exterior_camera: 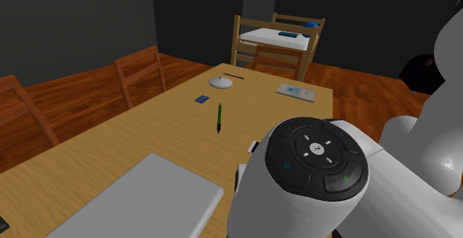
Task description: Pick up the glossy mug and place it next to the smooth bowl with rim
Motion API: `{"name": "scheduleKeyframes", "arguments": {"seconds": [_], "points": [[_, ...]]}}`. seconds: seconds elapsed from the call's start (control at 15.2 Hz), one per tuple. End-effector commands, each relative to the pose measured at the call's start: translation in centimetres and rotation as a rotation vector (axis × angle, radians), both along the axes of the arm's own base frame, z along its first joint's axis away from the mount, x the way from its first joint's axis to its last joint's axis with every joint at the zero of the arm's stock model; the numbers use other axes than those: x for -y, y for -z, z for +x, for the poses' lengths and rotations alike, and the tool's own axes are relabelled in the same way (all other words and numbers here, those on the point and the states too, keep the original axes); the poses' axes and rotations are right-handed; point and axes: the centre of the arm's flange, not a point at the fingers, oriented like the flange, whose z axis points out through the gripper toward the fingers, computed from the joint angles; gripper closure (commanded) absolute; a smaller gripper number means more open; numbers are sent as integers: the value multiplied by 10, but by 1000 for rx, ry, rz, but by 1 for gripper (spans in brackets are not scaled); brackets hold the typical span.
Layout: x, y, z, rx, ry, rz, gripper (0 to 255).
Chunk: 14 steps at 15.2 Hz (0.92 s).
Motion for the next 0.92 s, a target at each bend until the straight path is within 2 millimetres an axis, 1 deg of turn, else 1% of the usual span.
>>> {"name": "scheduleKeyframes", "arguments": {"seconds": [0.0,0.07,0.26,0.33,0.86], "points": [[0,0,0,0,0,0,0],[0,0,0,0,0,0,0],[-2,-39,-6,0,0,0,0],[-3,-49,-8,0,0,0,0],[-3,-49,-8,0,0,0,0]]}}
